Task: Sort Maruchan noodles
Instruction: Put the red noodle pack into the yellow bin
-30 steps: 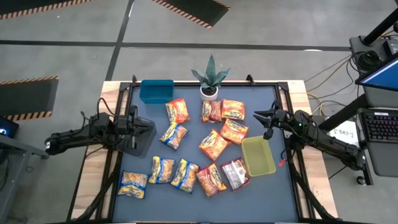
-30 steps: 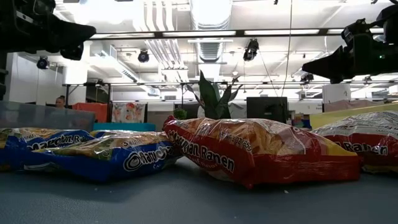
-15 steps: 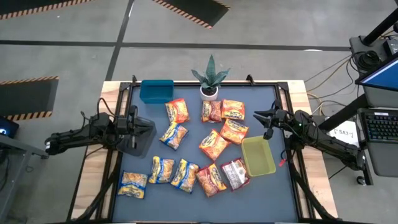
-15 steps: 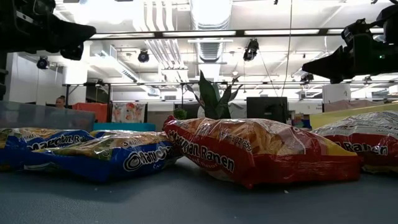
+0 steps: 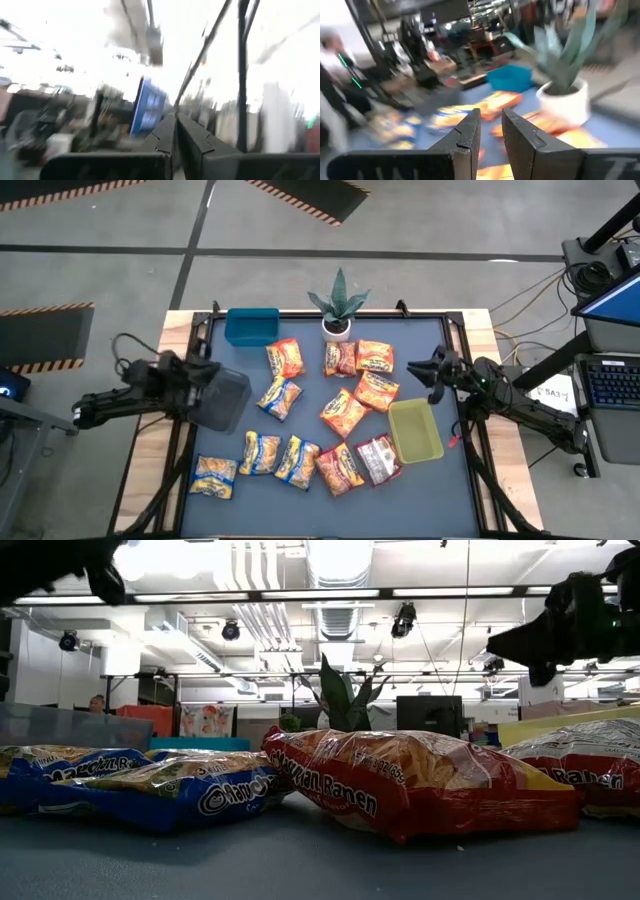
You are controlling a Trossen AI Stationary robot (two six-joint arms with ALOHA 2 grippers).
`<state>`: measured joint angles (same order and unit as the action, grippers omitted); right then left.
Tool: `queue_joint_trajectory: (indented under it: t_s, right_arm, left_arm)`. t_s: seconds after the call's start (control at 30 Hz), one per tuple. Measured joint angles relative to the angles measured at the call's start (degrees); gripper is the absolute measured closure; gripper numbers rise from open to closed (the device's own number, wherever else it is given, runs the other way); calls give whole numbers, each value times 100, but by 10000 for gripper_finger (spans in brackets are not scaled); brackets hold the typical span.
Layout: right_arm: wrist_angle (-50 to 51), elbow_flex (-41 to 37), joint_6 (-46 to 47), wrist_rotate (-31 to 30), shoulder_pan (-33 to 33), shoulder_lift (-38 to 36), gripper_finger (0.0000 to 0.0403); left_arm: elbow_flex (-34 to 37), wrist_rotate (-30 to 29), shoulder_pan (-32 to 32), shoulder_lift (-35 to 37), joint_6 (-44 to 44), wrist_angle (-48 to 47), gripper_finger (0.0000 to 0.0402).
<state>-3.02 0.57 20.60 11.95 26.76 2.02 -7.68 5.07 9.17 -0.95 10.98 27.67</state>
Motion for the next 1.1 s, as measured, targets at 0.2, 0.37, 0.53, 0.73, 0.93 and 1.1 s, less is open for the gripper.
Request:
queue_joint_trajectory:
  t_s: [0.2, 0.37, 0.53, 0.73, 0.93, 1.1]
  right_arm:
    - [-383, -1, 1390, -243, -2, -7, 335]
    - [-403, -1, 1716, 164, -41, -4, 335]
    - [-872, -1, 1841, 175, -39, 101, 335]
    - [-1826, -1, 1934, 155, -55, 696, 335]
    - [-3034, 23, 1938, -115, -300, 1756, 335]
    - [-3064, 511, 1761, -215, -556, 2640, 335]
  left_arm:
    - [0, 141, -13, -25, 1868, 707, 402]
    - [27, 210, -24, -412, 2103, 525, 402]
    - [72, -247, -24, -1072, 1784, 549, 402]
    - [55, -774, -24, -1734, 1848, 600, 402]
    - [-148, -817, -22, -2223, 1849, 630, 402]
    - [-338, -821, -22, -2573, 1788, 630, 402]
